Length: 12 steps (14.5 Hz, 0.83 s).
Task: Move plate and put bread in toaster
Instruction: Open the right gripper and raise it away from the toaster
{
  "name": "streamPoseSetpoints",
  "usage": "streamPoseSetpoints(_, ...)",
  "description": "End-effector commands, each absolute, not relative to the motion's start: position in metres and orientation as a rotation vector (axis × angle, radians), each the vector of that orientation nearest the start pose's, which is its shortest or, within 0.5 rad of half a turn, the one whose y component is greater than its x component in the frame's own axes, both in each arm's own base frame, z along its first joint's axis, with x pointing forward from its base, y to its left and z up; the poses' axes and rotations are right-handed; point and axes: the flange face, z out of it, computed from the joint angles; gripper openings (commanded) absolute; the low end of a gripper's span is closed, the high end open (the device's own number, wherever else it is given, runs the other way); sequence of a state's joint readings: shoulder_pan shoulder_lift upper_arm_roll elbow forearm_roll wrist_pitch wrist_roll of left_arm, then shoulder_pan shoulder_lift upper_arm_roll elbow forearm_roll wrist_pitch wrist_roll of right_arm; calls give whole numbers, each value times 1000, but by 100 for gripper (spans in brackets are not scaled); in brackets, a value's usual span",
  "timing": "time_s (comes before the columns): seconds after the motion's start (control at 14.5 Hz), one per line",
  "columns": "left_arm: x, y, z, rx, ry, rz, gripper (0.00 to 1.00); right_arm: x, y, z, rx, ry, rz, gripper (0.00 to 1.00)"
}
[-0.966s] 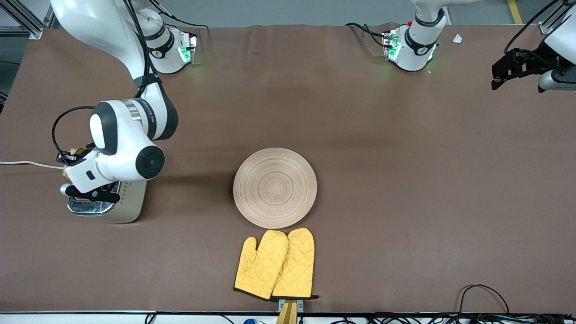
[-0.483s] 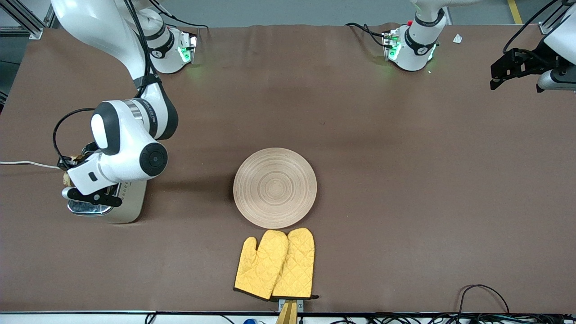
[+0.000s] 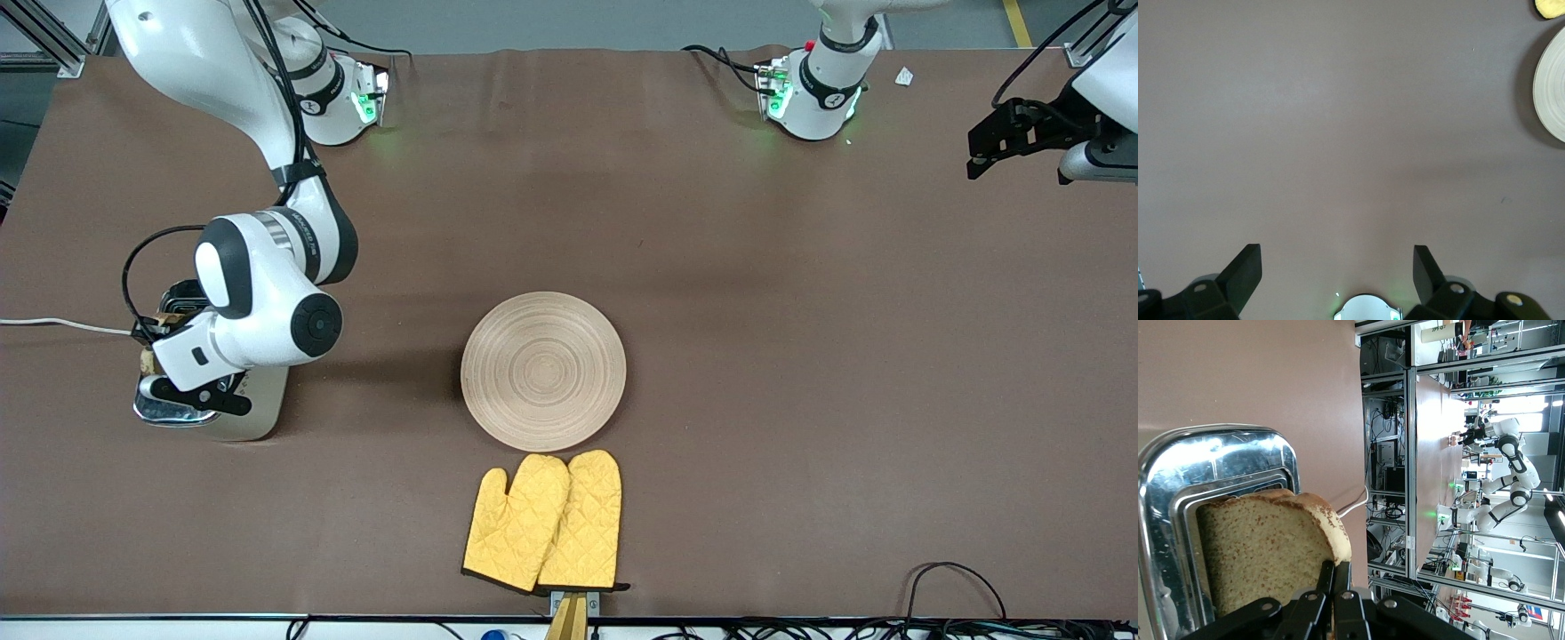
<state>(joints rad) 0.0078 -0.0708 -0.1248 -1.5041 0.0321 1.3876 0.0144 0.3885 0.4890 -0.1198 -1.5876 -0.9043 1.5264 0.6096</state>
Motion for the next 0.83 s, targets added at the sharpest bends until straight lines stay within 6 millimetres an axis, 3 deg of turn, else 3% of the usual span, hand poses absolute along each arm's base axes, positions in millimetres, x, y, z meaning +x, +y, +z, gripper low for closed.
streamPoseSetpoints(0.0, 510, -60, 681, -3109, 177, 56, 100, 634, 99, 356, 2106, -142, -67, 0)
streamPoseSetpoints(0.21, 511, -58, 680, -3110, 172, 58, 100, 628, 105, 325, 2194, -148, -134, 3)
streamPoseSetpoints(0.28, 513, -58, 678, -3109, 169, 65, 100, 628, 104, 326, 2205, -153, -140, 17)
streamPoseSetpoints(0.34, 513, -59, 678, -3109, 169, 65, 100, 629, 105, 328, 2202, -140, -142, 46)
streamPoseSetpoints(0.48, 513, -56, 678, -3103, 160, 62, 100, 631, 108, 336, 2209, -116, -136, 84)
streamPoseSetpoints(0.62, 513, -55, 678, -3099, 159, 62, 100, 633, 115, 372, 2245, -43, -126, 100)
streamPoseSetpoints(0.76, 514, -55, 678, -3096, 163, 62, 100, 629, 119, 416, 2337, -40, -102, 100)
